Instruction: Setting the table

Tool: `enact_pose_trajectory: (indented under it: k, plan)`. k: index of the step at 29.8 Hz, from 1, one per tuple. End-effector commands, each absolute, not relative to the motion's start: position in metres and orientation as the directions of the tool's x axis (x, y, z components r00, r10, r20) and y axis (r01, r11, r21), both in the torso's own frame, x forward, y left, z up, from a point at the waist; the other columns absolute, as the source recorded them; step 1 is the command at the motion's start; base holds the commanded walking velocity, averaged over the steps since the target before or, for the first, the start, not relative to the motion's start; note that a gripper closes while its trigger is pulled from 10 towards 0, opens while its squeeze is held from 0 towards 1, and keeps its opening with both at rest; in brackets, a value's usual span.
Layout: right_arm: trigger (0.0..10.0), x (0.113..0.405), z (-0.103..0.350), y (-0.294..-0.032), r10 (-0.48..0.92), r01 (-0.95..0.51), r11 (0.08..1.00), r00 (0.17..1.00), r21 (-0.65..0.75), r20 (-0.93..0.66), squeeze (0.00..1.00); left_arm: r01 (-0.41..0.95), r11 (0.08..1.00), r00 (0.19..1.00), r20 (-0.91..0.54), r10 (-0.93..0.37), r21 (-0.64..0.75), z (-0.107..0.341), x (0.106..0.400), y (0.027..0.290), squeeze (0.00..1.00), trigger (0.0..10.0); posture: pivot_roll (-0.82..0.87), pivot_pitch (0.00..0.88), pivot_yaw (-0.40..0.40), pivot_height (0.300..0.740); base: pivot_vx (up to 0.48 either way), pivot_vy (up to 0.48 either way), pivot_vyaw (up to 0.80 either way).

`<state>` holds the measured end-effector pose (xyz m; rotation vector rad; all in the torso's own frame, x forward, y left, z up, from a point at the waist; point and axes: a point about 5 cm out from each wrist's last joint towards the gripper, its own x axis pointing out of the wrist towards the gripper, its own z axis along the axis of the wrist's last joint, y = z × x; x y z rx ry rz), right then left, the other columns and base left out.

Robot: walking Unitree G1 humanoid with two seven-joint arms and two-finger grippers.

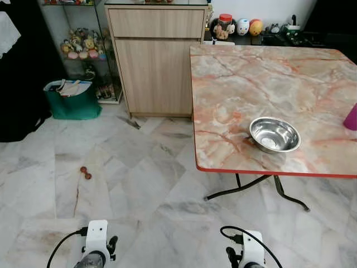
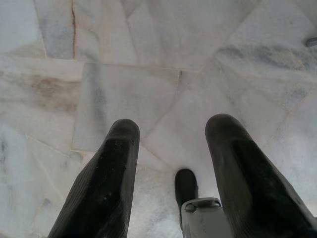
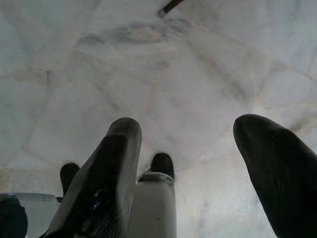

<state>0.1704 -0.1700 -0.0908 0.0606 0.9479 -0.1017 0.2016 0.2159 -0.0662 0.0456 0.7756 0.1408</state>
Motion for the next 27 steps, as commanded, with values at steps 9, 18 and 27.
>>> enact_pose_trajectory:
  k: [9,18,27]
  plan:
    - [10.0,0.17,-0.0907,-0.1718,-0.07,0.125,0.992,0.583,0.005,-0.809,0.0,-0.082,0.99,0.688,-0.712,0.14,0.116,-0.0686,0.1975,0.2178,0.0,10.0,-0.04,0.0,-0.031,0.74,0.0,0.0,0.0]
    - [10.0,0.1709,-0.0902,-0.1716,-0.07,0.122,0.993,0.587,0.003,-0.806,0.0,-0.074,0.99,0.688,-0.712,0.138,0.12,-0.0688,0.1971,0.2173,0.0,10.0,-0.04,0.0,-0.033,0.74,0.0,-0.275,0.0]
    - [10.0,0.171,-0.09,-0.173,-0.069,0.12,0.993,0.589,0.002,-0.805,0.0,-0.077,0.989,0.689,-0.711,0.142,0.123,-0.0688,0.1971,0.2173,0.0,10.0,-0.03,0.0,-0.034,0.74,0.0,-0.391,0.0]
